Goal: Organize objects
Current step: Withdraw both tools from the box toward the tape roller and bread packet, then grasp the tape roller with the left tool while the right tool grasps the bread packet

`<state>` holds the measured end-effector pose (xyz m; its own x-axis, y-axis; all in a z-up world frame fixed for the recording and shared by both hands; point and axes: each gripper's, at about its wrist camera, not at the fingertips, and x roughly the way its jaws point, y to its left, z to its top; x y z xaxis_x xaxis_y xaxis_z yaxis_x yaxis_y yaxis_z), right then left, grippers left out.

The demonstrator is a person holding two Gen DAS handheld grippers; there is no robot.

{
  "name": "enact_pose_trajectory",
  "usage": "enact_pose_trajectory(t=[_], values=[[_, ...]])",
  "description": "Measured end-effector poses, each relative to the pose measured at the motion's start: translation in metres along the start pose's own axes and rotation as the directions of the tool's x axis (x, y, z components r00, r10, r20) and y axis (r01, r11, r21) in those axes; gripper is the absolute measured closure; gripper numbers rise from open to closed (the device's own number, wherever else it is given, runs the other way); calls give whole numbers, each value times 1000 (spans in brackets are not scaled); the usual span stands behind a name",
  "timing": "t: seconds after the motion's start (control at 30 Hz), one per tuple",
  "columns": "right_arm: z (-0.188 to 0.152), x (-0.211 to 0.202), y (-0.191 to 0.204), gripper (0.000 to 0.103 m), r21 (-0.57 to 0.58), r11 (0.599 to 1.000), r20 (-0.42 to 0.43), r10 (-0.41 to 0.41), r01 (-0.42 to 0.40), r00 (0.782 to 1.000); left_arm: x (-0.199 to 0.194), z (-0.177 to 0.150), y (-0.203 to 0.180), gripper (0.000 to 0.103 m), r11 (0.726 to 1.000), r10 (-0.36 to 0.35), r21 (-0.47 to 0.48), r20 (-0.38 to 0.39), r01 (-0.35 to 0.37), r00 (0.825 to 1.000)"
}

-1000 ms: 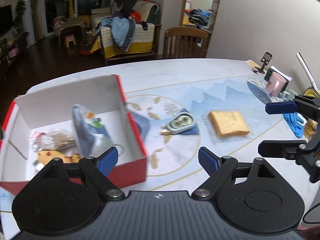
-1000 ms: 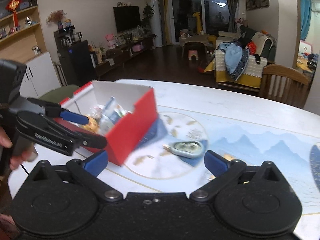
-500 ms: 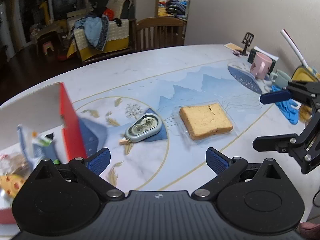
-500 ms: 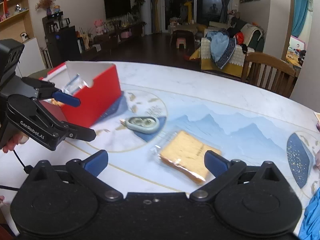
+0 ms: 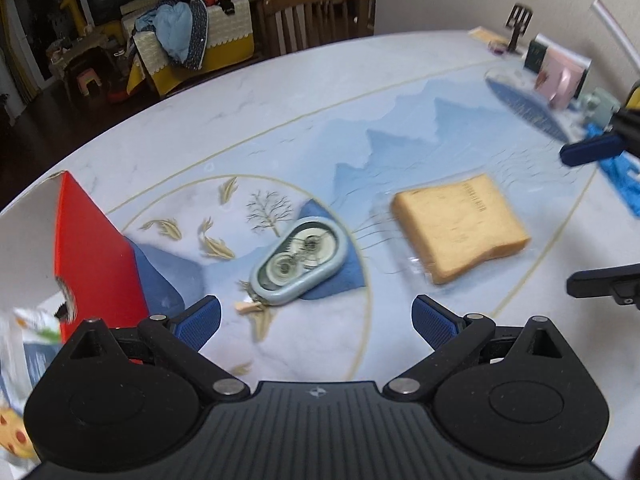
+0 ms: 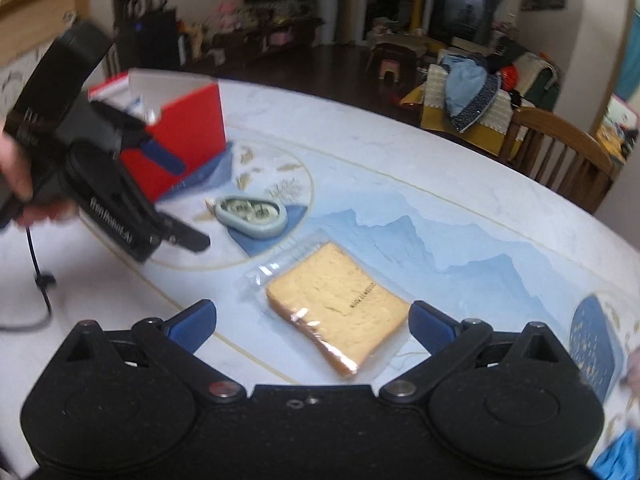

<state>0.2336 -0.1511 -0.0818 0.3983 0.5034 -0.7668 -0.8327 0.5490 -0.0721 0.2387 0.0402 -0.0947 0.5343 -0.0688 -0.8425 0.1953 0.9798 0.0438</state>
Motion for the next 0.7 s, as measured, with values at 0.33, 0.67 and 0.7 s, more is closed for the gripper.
enact_pose_trajectory(t=[0.33,0.67,0.7], values=[[4,44,-11,1,-83,996,-62,6,-11,998,37,11,0,1,993,62,107,-50,-56,997],[8,73,-11,1,-235,970,-104,36,-60,994,62,20,8,1,995,38,92,-96,-29,995],[8,77,-12,1,-243,968,-109,36,-62,993,64,22,7,1,996,35,89,-98,-27,995]])
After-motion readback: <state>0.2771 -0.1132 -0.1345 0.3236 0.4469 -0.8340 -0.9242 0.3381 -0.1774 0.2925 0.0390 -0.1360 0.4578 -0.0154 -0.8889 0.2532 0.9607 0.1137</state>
